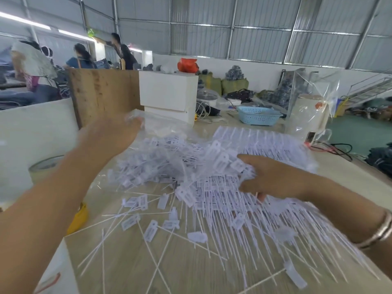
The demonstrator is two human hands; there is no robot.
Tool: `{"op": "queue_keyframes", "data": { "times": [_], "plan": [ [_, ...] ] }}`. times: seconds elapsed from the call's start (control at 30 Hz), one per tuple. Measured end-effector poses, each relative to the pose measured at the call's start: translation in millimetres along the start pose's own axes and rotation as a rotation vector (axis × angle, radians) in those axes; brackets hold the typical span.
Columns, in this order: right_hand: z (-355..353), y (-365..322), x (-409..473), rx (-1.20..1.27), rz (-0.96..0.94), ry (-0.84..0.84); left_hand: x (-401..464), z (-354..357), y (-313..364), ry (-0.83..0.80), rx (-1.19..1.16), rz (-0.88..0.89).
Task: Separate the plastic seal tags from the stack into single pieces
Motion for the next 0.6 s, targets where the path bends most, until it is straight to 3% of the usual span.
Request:
{"op": "queue_keyframes", "data": {
  "times": [0.1, 0.23, 0.37, 0.5, 0.6],
  "plan": [
    [-19.4, -19.2, -1.1, 0.007, -0.147, 0.062, -3.9, -6.6, 18.6, 0.110, -0.227, 0.228],
    [-27.8, -43.0, 3.9, 0.078, -0.284, 0.186, -5.3, 7.5, 13.8, -0.087, -0.476, 0.042],
    [-37.8, -53.8, 11.4, 0.182, -0.315, 0.295, -7.8, 14.7, 1.3, -0.161, -0.375, -0.113],
    [-53.1, -54.0, 18.9, 0.265, -0.318, 0.457, -18.6, 28.4, -5.5, -0.447, -0.248, -0.157],
    [-17.5, -56.2, 26.4, 0.288, -0.364, 0.392, -21.0, 30.6, -2.3, -0.451, -0.614, -0.254]
  ]
}}
Point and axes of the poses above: each hand's wrist, its own x-axis towards the middle knuckle, its own z-axis out of the palm, y = z × x, the point moved 5 cm from there along x, towards the middle knuckle, and after that the axes turned 5 degrees about y, right-handed, at the moved point
